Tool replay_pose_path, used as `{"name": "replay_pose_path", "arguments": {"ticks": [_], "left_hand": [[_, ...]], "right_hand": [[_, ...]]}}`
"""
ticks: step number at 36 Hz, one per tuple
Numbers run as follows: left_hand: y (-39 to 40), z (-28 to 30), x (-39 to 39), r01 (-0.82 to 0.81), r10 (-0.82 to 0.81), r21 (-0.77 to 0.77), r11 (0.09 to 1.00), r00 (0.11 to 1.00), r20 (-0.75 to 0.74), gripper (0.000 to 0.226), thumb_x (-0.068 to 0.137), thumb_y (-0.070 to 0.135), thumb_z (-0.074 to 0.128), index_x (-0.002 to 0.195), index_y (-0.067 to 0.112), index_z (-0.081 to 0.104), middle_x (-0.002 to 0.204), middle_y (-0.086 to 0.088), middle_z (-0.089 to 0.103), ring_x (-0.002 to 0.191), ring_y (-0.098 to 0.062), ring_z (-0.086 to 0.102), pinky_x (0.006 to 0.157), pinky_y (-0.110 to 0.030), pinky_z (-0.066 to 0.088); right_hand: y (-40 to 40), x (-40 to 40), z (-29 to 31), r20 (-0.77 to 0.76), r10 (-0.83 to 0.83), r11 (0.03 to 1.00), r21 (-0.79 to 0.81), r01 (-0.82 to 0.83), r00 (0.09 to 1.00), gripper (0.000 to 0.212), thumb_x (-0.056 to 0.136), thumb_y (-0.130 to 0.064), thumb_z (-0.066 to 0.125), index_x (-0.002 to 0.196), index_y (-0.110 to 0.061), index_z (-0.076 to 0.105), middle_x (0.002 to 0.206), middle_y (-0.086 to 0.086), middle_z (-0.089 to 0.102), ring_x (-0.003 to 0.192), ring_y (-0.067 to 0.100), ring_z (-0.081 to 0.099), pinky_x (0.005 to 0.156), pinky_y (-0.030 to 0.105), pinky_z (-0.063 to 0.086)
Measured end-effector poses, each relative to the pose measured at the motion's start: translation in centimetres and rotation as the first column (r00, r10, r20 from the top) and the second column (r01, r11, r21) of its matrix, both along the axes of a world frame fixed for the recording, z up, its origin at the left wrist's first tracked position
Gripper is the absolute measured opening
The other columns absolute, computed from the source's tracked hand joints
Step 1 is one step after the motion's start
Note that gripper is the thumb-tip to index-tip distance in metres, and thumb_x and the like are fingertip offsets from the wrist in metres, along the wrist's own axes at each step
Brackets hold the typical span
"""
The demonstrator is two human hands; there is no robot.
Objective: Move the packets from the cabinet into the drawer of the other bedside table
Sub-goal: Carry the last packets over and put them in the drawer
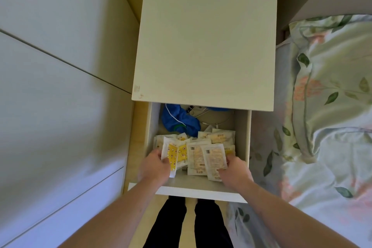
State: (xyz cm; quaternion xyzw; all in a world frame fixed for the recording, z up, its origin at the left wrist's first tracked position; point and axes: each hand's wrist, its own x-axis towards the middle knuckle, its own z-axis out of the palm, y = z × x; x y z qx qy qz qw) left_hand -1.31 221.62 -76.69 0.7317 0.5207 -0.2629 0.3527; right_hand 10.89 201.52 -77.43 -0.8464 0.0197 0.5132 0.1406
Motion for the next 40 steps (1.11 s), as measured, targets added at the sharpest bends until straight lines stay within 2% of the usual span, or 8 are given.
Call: {"name": "replay_pose_path", "arguments": {"ticks": [5,10,16,23,28,33,37,40], "left_hand": [[0.3,-0.5,-0.6,0.282,-0.265,0.095,0.955,0.951,-0.158,0.018,0.099,0.031,0.052,0.112,0.023,0.062,0.098,0.002,0.067,0.087,-0.02,0.063,0.062,-0.03,0.047],[0.8,0.0,-0.2,0.368,-0.344,0.09,0.925,0.915,-0.21,0.014,0.094,0.031,0.065,0.099,0.018,0.068,0.088,0.002,0.064,0.081,-0.019,0.063,0.066,-0.03,0.055],[1.7,1.1,-0.4,0.451,-0.408,0.095,0.888,0.865,-0.292,0.013,0.093,0.025,0.067,0.102,0.017,0.064,0.101,-0.001,0.067,0.09,-0.02,0.063,0.068,-0.028,0.05],[2.3,3.5,-3.5,0.426,-0.379,0.117,0.897,0.879,-0.291,0.017,0.087,0.016,0.055,0.089,0.023,0.07,0.086,0.004,0.066,0.08,-0.021,0.063,0.068,-0.031,0.056],[2.7,5.6,-6.3,0.408,-0.352,0.125,0.905,0.88,-0.32,0.018,0.094,0.04,0.055,0.094,0.023,0.059,0.09,0.006,0.063,0.085,-0.019,0.061,0.067,-0.029,0.048],[2.3,5.8,-8.2,0.161,-0.155,-0.016,0.987,0.913,-0.377,0.035,0.091,0.055,0.054,0.095,0.021,0.062,0.09,0.004,0.067,0.086,-0.018,0.064,0.074,-0.03,0.052],[1.7,5.5,-8.0,-0.152,0.124,-0.102,0.983,0.962,-0.244,0.019,0.091,0.043,0.061,0.084,0.027,0.068,0.076,0.002,0.074,0.078,-0.02,0.072,0.084,-0.034,0.059],[1.3,5.3,-8.2,-0.28,0.264,-0.066,0.958,0.946,-0.185,0.013,0.089,0.041,0.064,0.082,0.032,0.07,0.075,0.005,0.076,0.079,-0.02,0.074,0.086,-0.036,0.059]], "right_hand": [[0.1,-0.6,-0.5,-0.009,0.011,0.999,-0.051,-0.012,1.0,0.019,0.093,-0.018,0.057,0.111,-0.022,0.063,0.098,-0.001,0.067,0.085,0.02,0.063,0.076,0.034,0.059],[-0.6,-0.9,0.5,-0.001,-0.025,0.997,-0.08,0.025,1.0,0.022,0.09,-0.014,0.054,0.111,-0.021,0.059,0.102,-0.002,0.063,0.089,0.02,0.06,0.078,0.034,0.058],[-2.0,-1.7,3.3,0.056,0.016,0.999,-0.04,-0.014,0.998,0.051,0.091,-0.01,0.052,0.14,-0.021,0.051,0.128,0.001,0.06,0.097,0.016,0.051,0.079,0.026,0.05],[-4.3,-3.0,6.9,0.017,-0.009,1.0,-0.03,0.009,1.0,0.028,0.089,-0.017,0.05,0.111,-0.029,0.064,0.105,-0.008,0.065,0.076,0.0,0.058,0.055,0.014,0.043],[-5.3,-3.6,7.5,-0.119,-0.099,0.993,-0.083,0.09,0.988,0.018,0.087,-0.021,0.054,0.103,-0.025,0.063,0.101,-0.004,0.063,0.084,0.016,0.067,0.066,0.028,0.058],[-4.9,-4.2,6.6,-0.217,-0.194,0.977,-0.126,0.17,0.957,0.025,0.096,-0.025,0.049,0.117,-0.015,0.06,0.098,0.003,0.061,0.084,0.017,0.067,0.064,0.026,0.058],[-4.4,-4.4,5.8,-0.242,-0.366,0.93,-0.14,0.341,0.899,0.024,0.094,-0.012,0.054,0.116,-0.006,0.064,0.101,0.009,0.064,0.087,0.024,0.066,0.073,0.035,0.061],[-4.4,-4.6,5.7,-0.227,-0.46,0.888,-0.121,0.443,0.859,0.019,0.09,-0.006,0.06,0.108,-0.006,0.065,0.107,0.016,0.066,0.087,0.025,0.064,0.067,0.035,0.057]]}}
